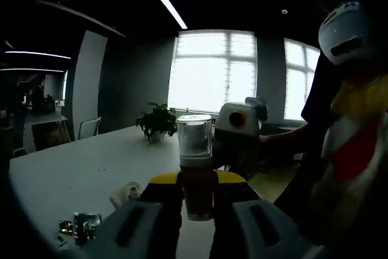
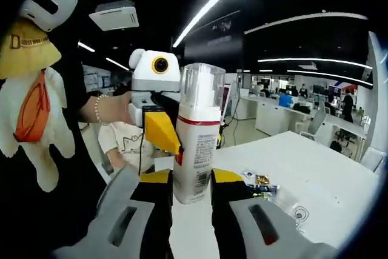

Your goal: Arrange the skincare products in the storage area until every visible bottle or jar stands upright without overlapping.

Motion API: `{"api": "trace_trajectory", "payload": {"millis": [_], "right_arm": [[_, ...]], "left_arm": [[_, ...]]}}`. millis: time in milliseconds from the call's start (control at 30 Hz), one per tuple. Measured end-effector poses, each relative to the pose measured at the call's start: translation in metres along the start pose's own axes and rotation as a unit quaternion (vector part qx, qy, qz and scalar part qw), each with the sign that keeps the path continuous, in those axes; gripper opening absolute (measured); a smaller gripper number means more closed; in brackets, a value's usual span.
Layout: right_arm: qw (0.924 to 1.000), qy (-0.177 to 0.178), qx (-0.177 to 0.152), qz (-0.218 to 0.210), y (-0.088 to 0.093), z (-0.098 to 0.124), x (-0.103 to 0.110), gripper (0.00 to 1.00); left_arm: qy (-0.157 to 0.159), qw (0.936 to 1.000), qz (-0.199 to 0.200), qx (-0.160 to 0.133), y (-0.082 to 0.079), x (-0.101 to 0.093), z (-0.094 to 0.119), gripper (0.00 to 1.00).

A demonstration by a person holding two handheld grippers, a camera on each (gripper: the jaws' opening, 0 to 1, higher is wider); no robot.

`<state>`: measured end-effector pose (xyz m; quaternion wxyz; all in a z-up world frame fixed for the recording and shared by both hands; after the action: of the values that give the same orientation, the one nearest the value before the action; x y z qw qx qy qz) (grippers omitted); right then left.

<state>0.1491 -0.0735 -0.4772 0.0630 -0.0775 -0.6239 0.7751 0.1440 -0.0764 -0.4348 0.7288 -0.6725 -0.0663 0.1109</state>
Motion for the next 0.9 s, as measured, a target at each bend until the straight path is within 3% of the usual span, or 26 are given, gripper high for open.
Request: {"api": "trace_trajectory", "payload": {"millis": [167, 300, 633, 800, 900], "right_arm": [[0.9993, -0.037, -0.01, -0.001, -0.006, 0.002, 0.008, 0.22], [0.9995, -0.03, -0.01, 0.004, -0.004, 0.001, 0.004, 0.21], [0.9997, -0.022, -0.006, 0.006, 0.007, -0.004, -0.001, 0.2], [0.9998, -0.02, -0.005, 0.0, 0.015, -0.005, -0.008, 0.2], [0.9999, -0.013, 0.009, -0.003, 0.029, -0.008, -0.015, 0.2]], "left_arm": [[0.033, 0.9993, -0.019, 0.003, -0.004, -0.008, -0.001, 0.14], [0.033, 0.9992, -0.02, 0.009, -0.003, -0.005, -0.004, 0.14], [0.034, 0.9949, -0.081, 0.048, 0.006, 0.004, -0.007, 0.18], [0.034, 0.9947, -0.078, 0.058, 0.013, 0.013, -0.012, 0.19], [0.033, 0.9941, -0.074, 0.072, 0.025, 0.019, -0.016, 0.19]]}}
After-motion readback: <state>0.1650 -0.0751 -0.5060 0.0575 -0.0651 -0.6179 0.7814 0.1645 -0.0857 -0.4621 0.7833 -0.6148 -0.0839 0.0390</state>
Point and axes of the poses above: the point that each gripper's makers call its tool centre point, and the gripper's own axes: z roughly backward along the fingers, x roughly to its left, y roughly out of its underside, the point moved 1 cm from there along z, roughly backward along the fingers, and after that the axes turned 1 degree about -y, right-handed, at the moved point
